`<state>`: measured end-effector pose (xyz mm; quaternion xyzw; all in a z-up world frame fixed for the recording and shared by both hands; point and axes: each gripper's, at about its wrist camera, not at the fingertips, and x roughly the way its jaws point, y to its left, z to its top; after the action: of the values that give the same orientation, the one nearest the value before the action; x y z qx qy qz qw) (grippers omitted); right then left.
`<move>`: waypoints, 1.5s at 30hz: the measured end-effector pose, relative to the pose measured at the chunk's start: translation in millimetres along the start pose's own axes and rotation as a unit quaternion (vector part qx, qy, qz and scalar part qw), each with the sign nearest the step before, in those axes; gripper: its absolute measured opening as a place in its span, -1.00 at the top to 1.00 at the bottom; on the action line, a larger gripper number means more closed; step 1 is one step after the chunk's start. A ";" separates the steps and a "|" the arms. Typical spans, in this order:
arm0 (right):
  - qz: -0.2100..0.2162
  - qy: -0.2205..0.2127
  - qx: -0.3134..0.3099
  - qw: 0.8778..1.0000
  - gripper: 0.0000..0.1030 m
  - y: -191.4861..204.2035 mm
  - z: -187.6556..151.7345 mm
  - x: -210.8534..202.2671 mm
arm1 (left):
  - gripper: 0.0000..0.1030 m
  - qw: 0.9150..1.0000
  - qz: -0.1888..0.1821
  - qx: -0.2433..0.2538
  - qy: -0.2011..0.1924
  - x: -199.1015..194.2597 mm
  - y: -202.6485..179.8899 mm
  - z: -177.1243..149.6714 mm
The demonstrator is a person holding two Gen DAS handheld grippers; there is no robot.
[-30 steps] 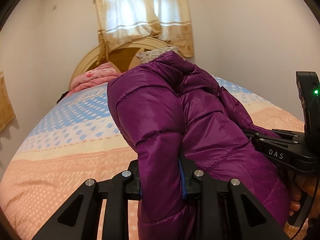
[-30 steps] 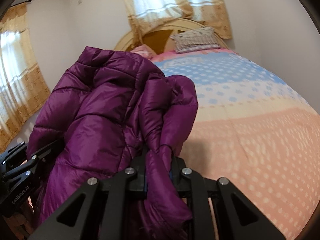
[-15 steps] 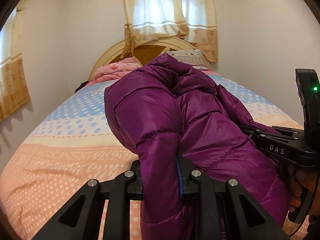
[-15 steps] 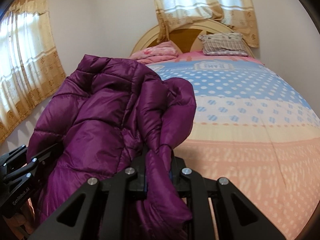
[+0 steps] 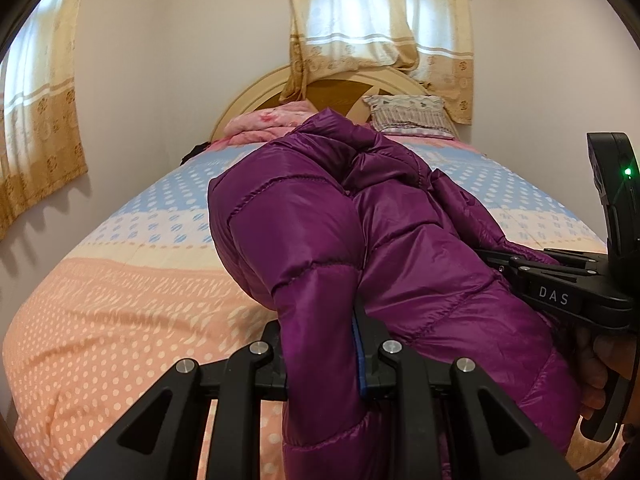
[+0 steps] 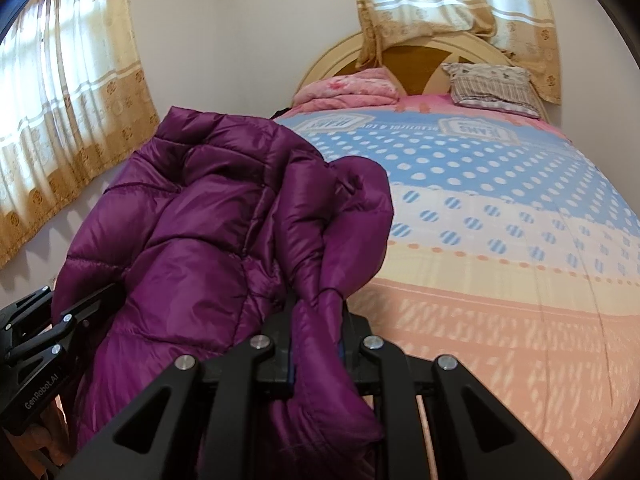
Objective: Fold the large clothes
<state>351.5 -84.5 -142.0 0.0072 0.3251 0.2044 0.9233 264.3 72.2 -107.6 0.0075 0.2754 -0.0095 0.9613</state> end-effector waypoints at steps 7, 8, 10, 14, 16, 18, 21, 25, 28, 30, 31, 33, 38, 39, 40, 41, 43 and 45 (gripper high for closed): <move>0.000 0.030 -0.005 1.000 0.67 7.8 -8.6 24.7 | 0.57 1.000 0.006 -0.010 0.020 16.6 17.0 -12.3; -0.001 0.034 -0.005 0.999 0.67 8.6 -9.8 27.0 | 0.57 1.000 0.006 -0.011 0.022 18.6 18.6 -14.1; -0.003 0.040 -0.007 0.999 0.67 10.4 -11.2 32.0 | 0.57 1.000 0.008 -0.014 0.026 22.6 21.1 -18.0; -0.009 0.050 -0.010 0.999 0.67 12.4 -14.8 40.2 | 0.57 0.999 0.010 -0.014 0.032 29.6 25.0 -23.6; -0.011 0.054 -0.010 0.998 0.67 13.4 -17.4 43.5 | 0.55 0.999 0.011 -0.016 0.034 33.1 27.6 -26.7; -0.012 0.057 -0.009 0.998 0.67 14.2 -18.4 45.9 | 0.49 0.999 0.012 -0.019 0.036 35.9 29.6 -29.5; -0.015 0.062 -0.008 0.998 0.67 15.1 -20.4 49.9 | 0.33 0.999 0.019 -0.014 0.040 39.7 31.0 -32.8; -0.018 0.066 -0.006 0.998 0.66 16.8 -22.1 52.8 | 0.16 0.998 0.021 -0.023 0.046 44.7 33.4 -38.7; -0.021 0.067 -0.007 0.998 0.65 18.2 -21.9 54.1 | -0.01 0.998 0.027 -0.025 0.050 47.8 32.4 -41.9; -0.025 0.067 -0.009 0.997 0.64 20.2 -22.2 55.9 | -0.22 0.998 0.034 -0.028 0.049 48.4 31.9 -43.5; -0.027 0.067 -0.010 0.997 0.63 21.3 -23.1 56.8 | -0.29 0.997 0.043 -0.028 0.049 48.9 31.7 -44.0; -0.032 0.064 -0.012 0.997 0.61 22.6 -25.3 57.8 | -0.42 0.997 0.051 -0.030 0.049 49.5 33.6 -44.7; -0.035 0.063 -0.010 0.997 0.57 23.0 -27.9 60.3 | -0.49 0.997 0.054 -0.035 0.051 50.5 35.1 -44.7; -0.035 0.063 -0.009 0.997 0.57 23.0 -28.7 60.7 | -0.52 0.996 0.056 -0.035 0.051 50.7 34.8 -44.3; -0.036 0.062 -0.008 0.997 0.56 23.1 -29.0 60.9 | -0.54 0.996 0.058 -0.036 0.053 51.5 34.8 -43.4; -0.036 0.061 -0.008 0.997 0.55 22.9 -29.7 61.0 | -0.56 0.996 0.058 -0.037 0.053 52.4 36.9 -42.9; -0.036 0.061 -0.006 0.997 0.54 22.3 -31.0 60.9 | -0.60 0.996 0.059 -0.038 0.055 53.7 38.6 -42.0; -0.036 0.060 -0.005 0.998 0.52 21.9 -31.6 60.4 | -0.63 0.996 0.058 -0.042 0.057 54.9 40.3 -40.6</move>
<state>366.8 -45.2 -199.8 -0.0215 0.3790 0.1728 0.9089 290.3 112.5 -170.8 -0.0163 0.3287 0.0578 0.9425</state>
